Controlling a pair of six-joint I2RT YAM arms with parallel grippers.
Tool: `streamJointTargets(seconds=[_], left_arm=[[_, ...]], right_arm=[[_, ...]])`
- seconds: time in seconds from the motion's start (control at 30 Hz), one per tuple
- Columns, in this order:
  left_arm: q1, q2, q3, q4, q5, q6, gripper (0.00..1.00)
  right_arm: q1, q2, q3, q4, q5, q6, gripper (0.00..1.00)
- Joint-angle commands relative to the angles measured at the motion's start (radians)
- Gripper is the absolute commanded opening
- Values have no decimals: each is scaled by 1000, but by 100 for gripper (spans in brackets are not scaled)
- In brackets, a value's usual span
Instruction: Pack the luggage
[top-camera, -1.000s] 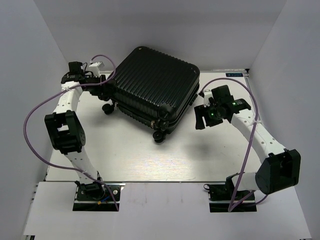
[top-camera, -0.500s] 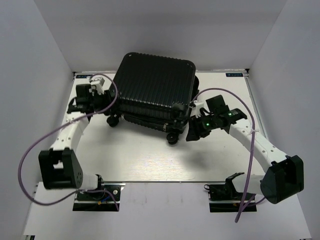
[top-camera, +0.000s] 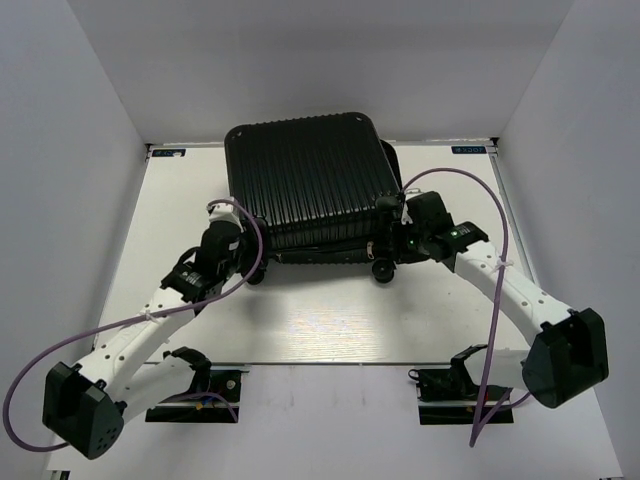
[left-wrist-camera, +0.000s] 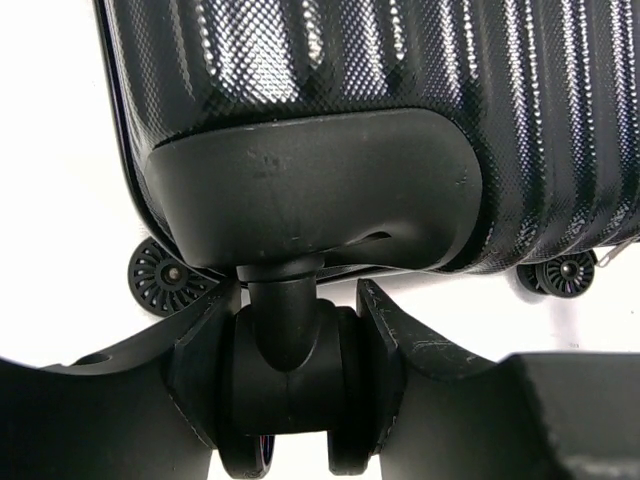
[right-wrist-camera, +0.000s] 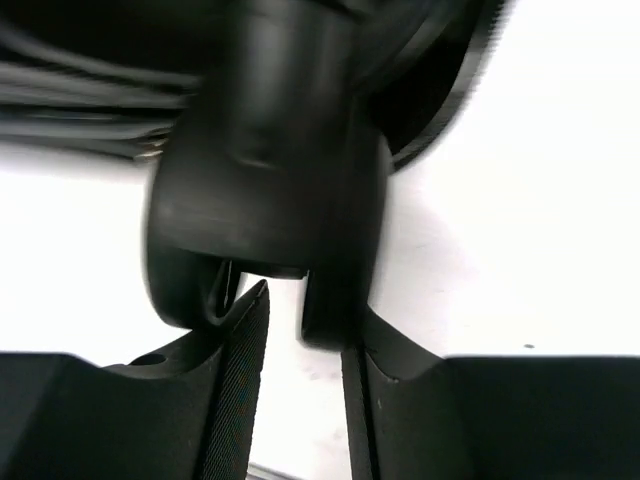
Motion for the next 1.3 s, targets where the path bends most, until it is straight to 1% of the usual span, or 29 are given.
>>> streamJointTargets(seconds=[0.0, 0.03, 0.1, 0.2, 0.23, 0.27, 0.3, 0.33, 0.4, 0.43, 0.5, 0.57, 0.6, 0.63, 0.67, 0.7, 0.73, 0.77, 0.8, 0.83, 0.9, 0.97, 1.03, 1.1, 1.17, 1.23, 1.27], left_arm=[[-75, -7, -33, -120, -11, 7, 0], [-81, -4, -33, -120, -11, 4, 0], [-110, 7, -27, -108, 2, 12, 0], [-162, 46, 5, -91, 15, 21, 0], [-172, 54, 28, -89, 21, 25, 0], [-197, 59, 35, -91, 25, 32, 0], [-207, 74, 39, -74, 39, 36, 0], [-224, 77, 48, -68, 73, 38, 0], [-248, 96, 55, -37, 97, 41, 0], [-251, 102, 59, -23, 107, 33, 0], [-256, 134, 73, -6, 140, 36, 0], [-259, 154, 94, 4, 145, 53, 0], [-261, 184, 125, 3, 141, 109, 0], [-258, 200, 143, -12, 130, 125, 0], [-256, 211, 160, -34, 102, 137, 0], [-247, 249, 217, -43, 91, 157, 0], [-241, 255, 232, -61, 85, 167, 0], [-233, 267, 243, -68, 81, 191, 0], [-228, 268, 258, -69, 79, 199, 0], [-222, 265, 265, -66, 81, 214, 0], [-196, 249, 275, -68, 87, 234, 0], [-169, 245, 304, -83, 79, 225, 0], [-155, 249, 329, -127, 50, 193, 0], [-153, 258, 329, -167, 0, 167, 0], [-150, 274, 329, -210, -82, 101, 0], [-143, 277, 320, -236, -126, 52, 0], [-144, 275, 312, -244, -152, 0, 0]], right_arm=[[-15, 64, 64, 248, 216, -8, 38], [-15, 75, 77, 245, 208, -25, 38], [-21, 96, 101, 257, 169, -80, 42], [-41, 92, 82, 355, 156, -125, 42], [-46, 105, 109, 360, 161, -130, 42], [-55, 117, 127, 352, 153, -148, 40], [-59, 154, 152, 325, 161, -169, 40], [-65, 164, 214, 311, 206, -191, 40], [-87, 199, 255, 293, 210, -216, 42], [-113, 225, 310, 256, 246, -216, 42], [-130, 242, 370, 196, 242, -266, 43], [-159, 227, 395, 138, 195, -301, 48], [-167, 211, 367, 110, 143, -323, 50], [-174, 191, 344, 95, 127, -323, 53], [-177, 112, 266, 87, 60, -325, 56], [-177, 78, 235, 87, 32, -335, 61], [-179, 46, 205, 96, 8, -344, 64], [-176, -43, 177, 95, -119, -358, 66], [-176, -68, 93, 104, -155, -380, 68], [-174, -117, 71, 113, -187, -384, 70], [-170, -149, 30, 96, -325, -423, 70], [-164, -148, 37, 59, -379, -423, 70], [-151, -120, 46, 33, -427, -421, 66], [-139, -73, 63, 3, -462, -427, 62], [-127, -48, 104, -25, -464, -437, 62], [-110, -24, 141, -59, -439, -447, 62], [-107, -27, 141, -59, -436, -447, 62]])
